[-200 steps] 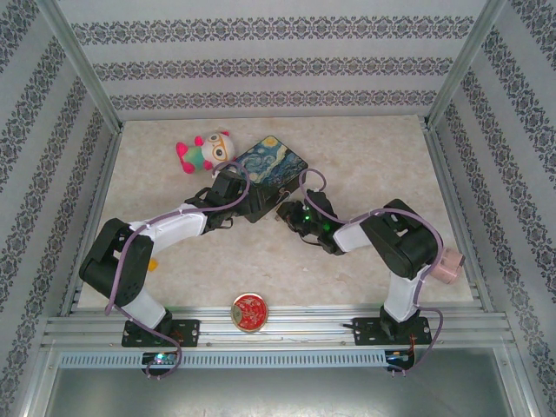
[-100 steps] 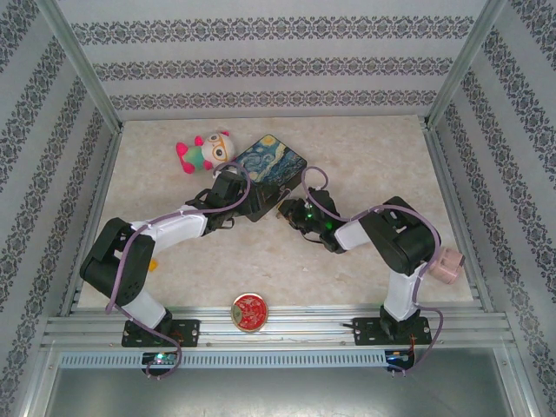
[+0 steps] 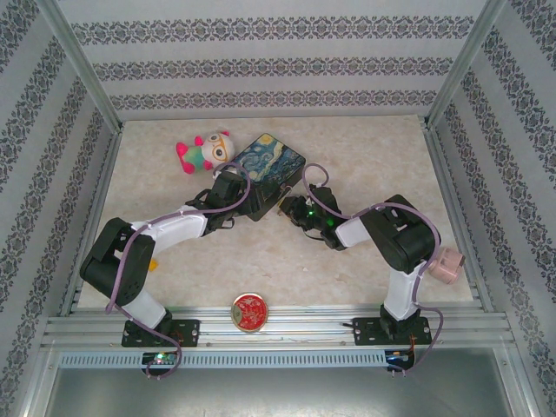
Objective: Unlock the padlock with the key
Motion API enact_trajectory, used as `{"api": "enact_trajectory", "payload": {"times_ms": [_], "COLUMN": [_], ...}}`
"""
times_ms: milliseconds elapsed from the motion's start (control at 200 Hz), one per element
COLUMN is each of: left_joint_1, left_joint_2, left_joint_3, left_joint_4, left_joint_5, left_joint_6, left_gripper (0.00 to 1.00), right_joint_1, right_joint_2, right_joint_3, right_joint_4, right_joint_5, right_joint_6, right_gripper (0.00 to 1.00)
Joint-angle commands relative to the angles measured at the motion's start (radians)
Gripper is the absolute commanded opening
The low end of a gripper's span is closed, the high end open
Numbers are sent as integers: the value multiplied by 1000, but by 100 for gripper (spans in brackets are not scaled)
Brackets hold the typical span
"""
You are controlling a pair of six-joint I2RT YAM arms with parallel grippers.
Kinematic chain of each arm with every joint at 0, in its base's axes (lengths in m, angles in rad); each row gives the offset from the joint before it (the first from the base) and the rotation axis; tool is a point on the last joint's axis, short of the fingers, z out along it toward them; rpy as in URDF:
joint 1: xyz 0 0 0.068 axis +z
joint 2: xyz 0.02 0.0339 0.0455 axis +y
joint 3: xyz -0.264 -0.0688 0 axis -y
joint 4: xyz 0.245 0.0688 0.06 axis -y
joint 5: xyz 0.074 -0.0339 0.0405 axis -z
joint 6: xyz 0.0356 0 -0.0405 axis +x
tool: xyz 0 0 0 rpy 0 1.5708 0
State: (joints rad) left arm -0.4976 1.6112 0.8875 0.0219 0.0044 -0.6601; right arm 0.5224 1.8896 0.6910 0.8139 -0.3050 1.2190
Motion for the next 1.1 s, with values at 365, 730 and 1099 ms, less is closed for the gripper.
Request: {"api": "enact_trajectory", "payload": {"times_ms": [365,730,1099], "left_joint_1": [-7,-7,13], "left_joint_2": [49,43,20], "left_joint_3": [-45,-47,-66], "left_joint_4": [-174,-174,-168], "left_joint_5": [-26,-21,-18], "left_joint_6": [19,20,11], "left_gripper": [80,79,75], "right_joint_1": [-93,-117,-121], "right_joint_2": [14,39,-80], "right_joint_3": [69,105,29], "right_joint_4": [50,48,-40], "right_joint_5": [90,65,70], "right_joint_6": [-48,-41,-124], "right_gripper": [23,23,19]}}
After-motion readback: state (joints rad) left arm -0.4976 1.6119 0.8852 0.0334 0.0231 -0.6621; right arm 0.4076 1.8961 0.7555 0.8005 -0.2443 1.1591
